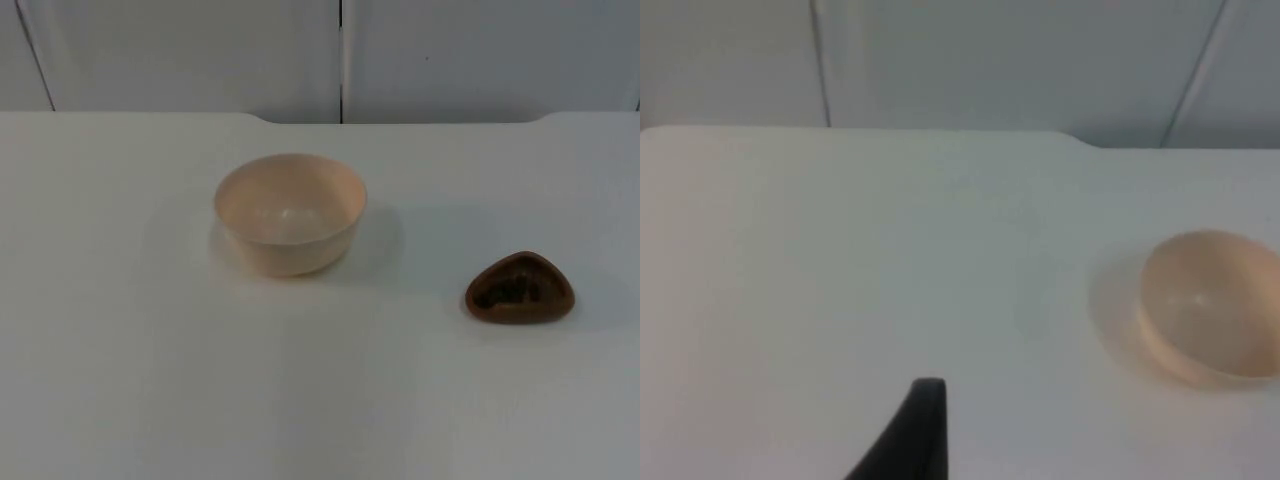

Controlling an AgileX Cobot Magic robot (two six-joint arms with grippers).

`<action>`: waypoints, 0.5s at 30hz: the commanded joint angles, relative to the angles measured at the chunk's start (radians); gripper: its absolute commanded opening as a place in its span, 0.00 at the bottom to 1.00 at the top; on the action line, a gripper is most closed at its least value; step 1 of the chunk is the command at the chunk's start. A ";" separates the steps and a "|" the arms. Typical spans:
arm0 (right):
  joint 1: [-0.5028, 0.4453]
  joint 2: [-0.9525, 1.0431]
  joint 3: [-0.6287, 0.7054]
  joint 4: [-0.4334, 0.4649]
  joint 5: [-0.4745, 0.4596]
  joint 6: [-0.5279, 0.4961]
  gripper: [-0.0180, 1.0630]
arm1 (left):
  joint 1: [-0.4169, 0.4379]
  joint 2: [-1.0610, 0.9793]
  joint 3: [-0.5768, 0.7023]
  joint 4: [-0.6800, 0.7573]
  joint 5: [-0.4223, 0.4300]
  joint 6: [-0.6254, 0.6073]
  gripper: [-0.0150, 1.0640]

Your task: Pick up the bowl with the left hand and pour the coffee beans from the cup into the bowl with the right hand.

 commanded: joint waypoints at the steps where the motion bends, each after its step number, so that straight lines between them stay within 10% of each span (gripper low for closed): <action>1: -0.006 0.003 0.006 0.002 -0.007 -0.003 0.99 | -0.001 0.028 -0.018 -0.059 -0.010 0.046 0.99; 15: -0.006 0.003 0.006 0.002 -0.007 -0.003 0.99 | -0.001 0.280 -0.107 -0.305 -0.018 0.295 0.99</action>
